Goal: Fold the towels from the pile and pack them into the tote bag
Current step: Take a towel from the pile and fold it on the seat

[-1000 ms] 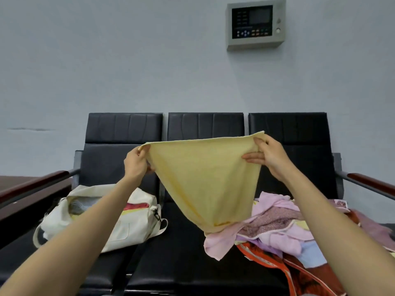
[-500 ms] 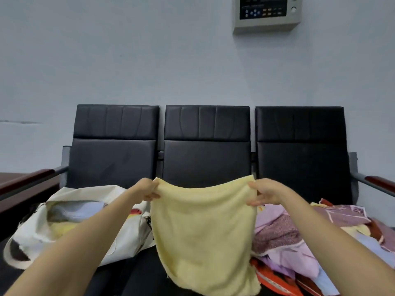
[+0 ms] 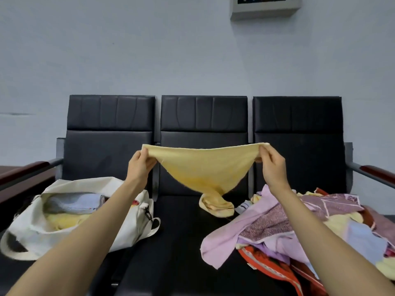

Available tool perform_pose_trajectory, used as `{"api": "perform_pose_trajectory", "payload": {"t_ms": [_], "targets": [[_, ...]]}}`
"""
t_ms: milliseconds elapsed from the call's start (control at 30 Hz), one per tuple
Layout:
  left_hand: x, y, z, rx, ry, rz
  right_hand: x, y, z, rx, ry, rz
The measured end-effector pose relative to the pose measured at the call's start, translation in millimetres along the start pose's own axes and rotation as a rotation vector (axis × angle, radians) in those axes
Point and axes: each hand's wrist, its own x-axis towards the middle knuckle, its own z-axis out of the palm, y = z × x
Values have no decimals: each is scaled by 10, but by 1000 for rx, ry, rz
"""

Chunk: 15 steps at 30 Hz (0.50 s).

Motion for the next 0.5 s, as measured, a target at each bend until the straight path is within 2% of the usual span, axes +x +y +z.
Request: {"api": "perform_pose_trajectory", "payload": {"t_ms": [100,200,333,433,500], "targets": [[-268,-42,-197,77,28,-50,-243,3,-134,-105,-3,-62],[-455,47,-333,165,25,-88,-367,-125,-212,-137,-34,-43],[-495,267,-339,265,67,9,-407,-337,-228,-109,-84,-48],[-402,308,-284,464,81,87,-286,-345,-214,-116,-84,86],[-324,213,-309,588,35,13,-199,-253,-236,-215,-152,246]]}}
